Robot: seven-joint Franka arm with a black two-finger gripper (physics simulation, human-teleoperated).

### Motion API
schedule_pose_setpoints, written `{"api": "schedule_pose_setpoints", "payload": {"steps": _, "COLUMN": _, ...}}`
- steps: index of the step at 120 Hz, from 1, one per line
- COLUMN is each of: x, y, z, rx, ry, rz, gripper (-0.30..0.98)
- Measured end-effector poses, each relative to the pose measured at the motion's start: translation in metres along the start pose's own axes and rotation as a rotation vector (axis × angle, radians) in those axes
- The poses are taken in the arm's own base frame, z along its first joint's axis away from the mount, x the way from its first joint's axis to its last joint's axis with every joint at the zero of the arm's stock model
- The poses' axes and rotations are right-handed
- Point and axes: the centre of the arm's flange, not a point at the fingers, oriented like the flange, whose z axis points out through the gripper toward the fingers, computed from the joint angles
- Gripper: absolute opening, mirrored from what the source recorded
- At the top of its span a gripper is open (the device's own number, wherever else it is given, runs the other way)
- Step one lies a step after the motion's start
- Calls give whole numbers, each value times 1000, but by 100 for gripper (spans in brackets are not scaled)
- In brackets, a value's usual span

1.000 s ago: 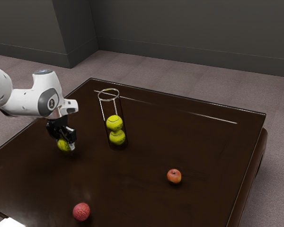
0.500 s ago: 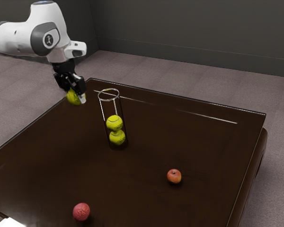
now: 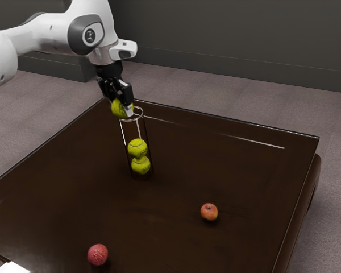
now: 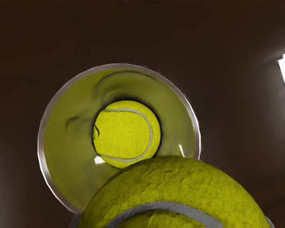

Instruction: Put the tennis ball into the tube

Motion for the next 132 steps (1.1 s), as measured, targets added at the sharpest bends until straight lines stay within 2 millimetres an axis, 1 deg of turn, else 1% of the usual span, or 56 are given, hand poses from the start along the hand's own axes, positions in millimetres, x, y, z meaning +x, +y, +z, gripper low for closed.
{"api": "schedule_pose_setpoints", "payload": {"steps": 5, "x": 5, "y": -1, "z": 0, "rx": 0, "ry": 7, "rz": 3, "gripper": 4}}
{"api": "schedule_pose_setpoints", "payload": {"steps": 18, "x": 16, "y": -6, "z": 11, "rx": -4, "ry": 8, "rz": 4, "gripper": 4}}
{"api": "schedule_pose_setpoints", "payload": {"steps": 29, "x": 19, "y": -8, "z": 14, "rx": 2, "ry": 11, "rz": 5, "gripper": 3}}
{"api": "schedule_pose_setpoints", "payload": {"steps": 37, "x": 21, "y": -10, "z": 9, "rx": 20, "ry": 24, "rz": 8, "gripper": 3}}
{"api": "schedule_pose_setpoints", "payload": {"steps": 61, "x": 27, "y": -14, "z": 16, "rx": 40, "ry": 35, "rz": 12, "gripper": 4}}
{"api": "schedule_pose_setpoints", "payload": {"steps": 67, "x": 28, "y": -14, "z": 17, "rx": 40, "ry": 36, "rz": 13, "gripper": 10}}
{"api": "schedule_pose_setpoints", "payload": {"steps": 85, "x": 29, "y": -13, "z": 20, "rx": 24, "ry": 38, "rz": 16, "gripper": 44}}
{"api": "schedule_pose_setpoints", "payload": {"steps": 96, "x": 30, "y": -9, "z": 21, "rx": 13, "ry": 39, "rz": 23, "gripper": 53}}
{"api": "schedule_pose_setpoints", "payload": {"steps": 109, "x": 30, "y": -7, "z": 21, "rx": 6, "ry": 38, "rz": 28, "gripper": 59}}
{"api": "schedule_pose_setpoints", "payload": {"steps": 113, "x": 28, "y": -6, "z": 17, "rx": 7, "ry": 41, "rz": 28, "gripper": 60}}
{"api": "schedule_pose_setpoints", "payload": {"steps": 117, "x": 20, "y": -3, "z": 10, "rx": 9, "ry": 40, "rz": 27, "gripper": 62}}
{"api": "schedule_pose_setpoints", "payload": {"steps": 125, "x": -7, "y": 8, "z": -7, "rx": 11, "ry": 24, "rz": 25, "gripper": 63}}
{"api": "schedule_pose_setpoints", "payload": {"steps": 132, "x": -28, "y": 16, "z": -32, "rx": 18, "ry": 22, "rz": 18, "gripper": 65}}
